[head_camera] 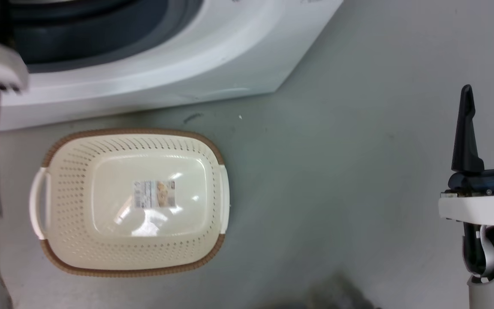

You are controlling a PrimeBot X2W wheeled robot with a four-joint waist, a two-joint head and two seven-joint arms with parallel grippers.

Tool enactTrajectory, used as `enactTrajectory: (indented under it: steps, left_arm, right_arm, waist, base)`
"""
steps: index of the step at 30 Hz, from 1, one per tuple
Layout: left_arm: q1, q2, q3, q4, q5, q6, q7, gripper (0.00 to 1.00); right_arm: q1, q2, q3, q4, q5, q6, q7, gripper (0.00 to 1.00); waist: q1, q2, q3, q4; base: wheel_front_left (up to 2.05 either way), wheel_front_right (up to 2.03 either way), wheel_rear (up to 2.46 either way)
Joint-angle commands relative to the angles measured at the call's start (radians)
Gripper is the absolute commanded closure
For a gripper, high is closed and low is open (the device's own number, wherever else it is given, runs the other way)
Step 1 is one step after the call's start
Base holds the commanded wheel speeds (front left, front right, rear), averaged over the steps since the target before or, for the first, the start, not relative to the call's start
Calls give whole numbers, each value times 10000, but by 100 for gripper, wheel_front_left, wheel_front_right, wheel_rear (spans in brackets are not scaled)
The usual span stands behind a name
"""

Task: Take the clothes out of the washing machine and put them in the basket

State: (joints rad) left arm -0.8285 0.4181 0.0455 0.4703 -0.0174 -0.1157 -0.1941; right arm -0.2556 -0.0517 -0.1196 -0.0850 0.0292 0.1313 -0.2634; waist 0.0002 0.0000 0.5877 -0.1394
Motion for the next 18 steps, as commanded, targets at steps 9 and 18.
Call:
enactTrajectory:
  steps: [9, 18]
  left_arm:
    - [-5253, 2000, -2920, 2039, -76, -124, 3438, 0]
    - [-8425, 3314, -5589, 3354, -1019, -130, 6853, 0]
  right_arm:
    - [-543, 30, 942, -142, 395, -10, -23, 0]
    - [-403, 24, 1694, -351, 987, -12, -21, 0]
  waist:
    - [-2, 0, 2581, -1178]
    - [-2, 0, 3424, -1949]
  base:
    - [0, 0, 0]
    - [0, 0, 0]
